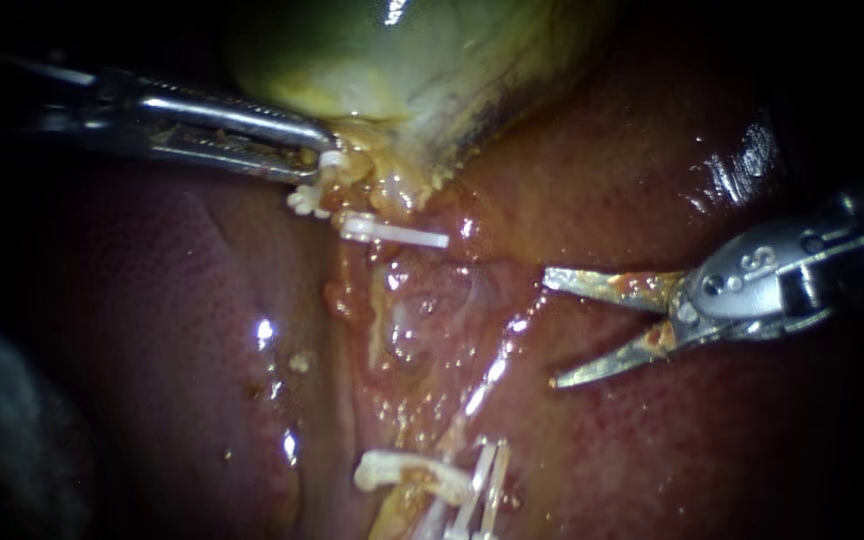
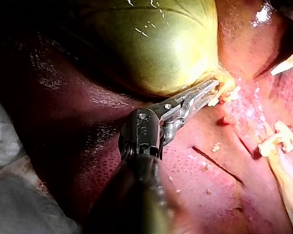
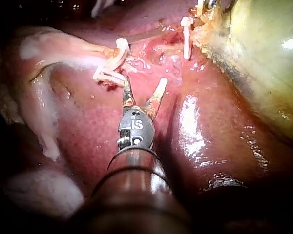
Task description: Go back from the cut right tube
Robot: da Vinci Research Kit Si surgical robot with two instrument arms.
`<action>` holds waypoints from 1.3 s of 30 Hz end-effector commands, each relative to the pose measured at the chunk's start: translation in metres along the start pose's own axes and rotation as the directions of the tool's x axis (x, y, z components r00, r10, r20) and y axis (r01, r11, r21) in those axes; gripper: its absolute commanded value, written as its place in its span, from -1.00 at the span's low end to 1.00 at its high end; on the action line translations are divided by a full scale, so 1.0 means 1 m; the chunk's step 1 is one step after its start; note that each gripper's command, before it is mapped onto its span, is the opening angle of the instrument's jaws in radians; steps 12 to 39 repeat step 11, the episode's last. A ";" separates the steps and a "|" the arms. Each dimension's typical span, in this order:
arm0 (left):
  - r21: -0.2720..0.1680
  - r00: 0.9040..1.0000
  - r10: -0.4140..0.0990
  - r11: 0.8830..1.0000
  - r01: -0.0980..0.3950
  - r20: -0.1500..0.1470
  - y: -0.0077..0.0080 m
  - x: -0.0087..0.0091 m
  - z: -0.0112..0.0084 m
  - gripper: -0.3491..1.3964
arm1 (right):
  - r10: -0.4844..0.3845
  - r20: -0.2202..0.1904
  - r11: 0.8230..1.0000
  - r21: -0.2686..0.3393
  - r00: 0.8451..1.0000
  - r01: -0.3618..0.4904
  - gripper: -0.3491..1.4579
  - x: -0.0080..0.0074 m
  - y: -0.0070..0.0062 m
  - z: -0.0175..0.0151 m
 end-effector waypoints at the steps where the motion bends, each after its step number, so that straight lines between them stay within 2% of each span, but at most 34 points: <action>1: 0.002 1.000 0.000 1.000 0.000 0.001 -0.0001 -0.0001 0.0000 -1.00 | 0.000 0.000 1.000 0.000 1.000 0.000 0.99 0.0000 0.0000 0.0000; 8: 0.002 1.000 0.000 1.000 0.000 0.004 -0.0004 -0.0001 0.0000 -1.00 | 0.000 -0.001 1.000 0.003 1.000 0.000 0.99 -0.0001 0.0000 0.0000; 11: 0.000 1.000 0.000 1.000 0.000 0.005 -0.0003 -0.0001 -0.0004 -1.00 | 0.000 -0.010 1.000 0.031 1.000 0.000 0.99 0.0000 0.0001 0.0002; 39: 0.000 1.000 0.000 1.000 0.000 0.005 -0.0003 -0.0001 -0.0004 -1.00 | 0.000 -0.010 1.000 0.031 1.000 0.000 0.99 0.0000 0.0001 0.0002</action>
